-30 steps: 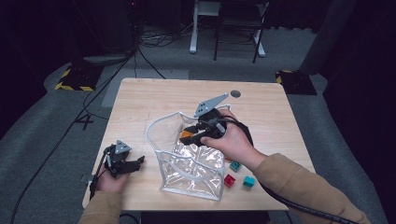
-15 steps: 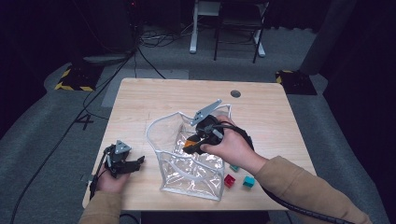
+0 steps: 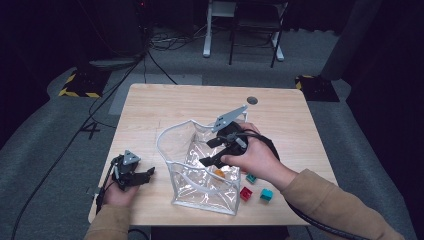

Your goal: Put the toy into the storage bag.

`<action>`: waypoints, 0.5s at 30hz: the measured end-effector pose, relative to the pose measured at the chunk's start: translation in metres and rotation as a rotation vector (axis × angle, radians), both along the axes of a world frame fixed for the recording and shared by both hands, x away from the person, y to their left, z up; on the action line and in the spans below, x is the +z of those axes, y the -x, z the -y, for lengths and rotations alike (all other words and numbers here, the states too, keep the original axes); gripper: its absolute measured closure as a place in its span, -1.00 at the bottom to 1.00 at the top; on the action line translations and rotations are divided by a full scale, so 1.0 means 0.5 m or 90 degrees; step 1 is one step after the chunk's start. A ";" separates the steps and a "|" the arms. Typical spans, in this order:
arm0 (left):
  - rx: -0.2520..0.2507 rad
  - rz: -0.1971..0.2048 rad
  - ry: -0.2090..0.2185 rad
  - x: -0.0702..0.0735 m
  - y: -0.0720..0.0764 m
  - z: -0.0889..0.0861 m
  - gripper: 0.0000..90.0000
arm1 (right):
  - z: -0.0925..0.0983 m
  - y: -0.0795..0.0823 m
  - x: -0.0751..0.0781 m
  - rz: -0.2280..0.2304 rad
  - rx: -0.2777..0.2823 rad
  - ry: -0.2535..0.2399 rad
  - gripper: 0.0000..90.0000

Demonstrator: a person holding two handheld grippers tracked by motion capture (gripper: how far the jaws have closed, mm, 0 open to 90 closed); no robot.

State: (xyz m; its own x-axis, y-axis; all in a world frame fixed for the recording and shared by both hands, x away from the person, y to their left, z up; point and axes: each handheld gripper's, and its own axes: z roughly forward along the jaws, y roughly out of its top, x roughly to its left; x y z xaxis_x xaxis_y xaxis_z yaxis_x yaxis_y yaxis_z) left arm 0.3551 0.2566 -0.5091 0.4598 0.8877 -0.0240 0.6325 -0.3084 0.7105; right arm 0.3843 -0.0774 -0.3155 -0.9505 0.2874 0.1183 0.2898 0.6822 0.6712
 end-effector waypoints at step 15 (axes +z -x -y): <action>-0.001 -0.001 -0.001 0.000 0.000 0.000 -0.37 | 0.111 -0.006 0.082 0.062 -0.060 -0.086 -0.31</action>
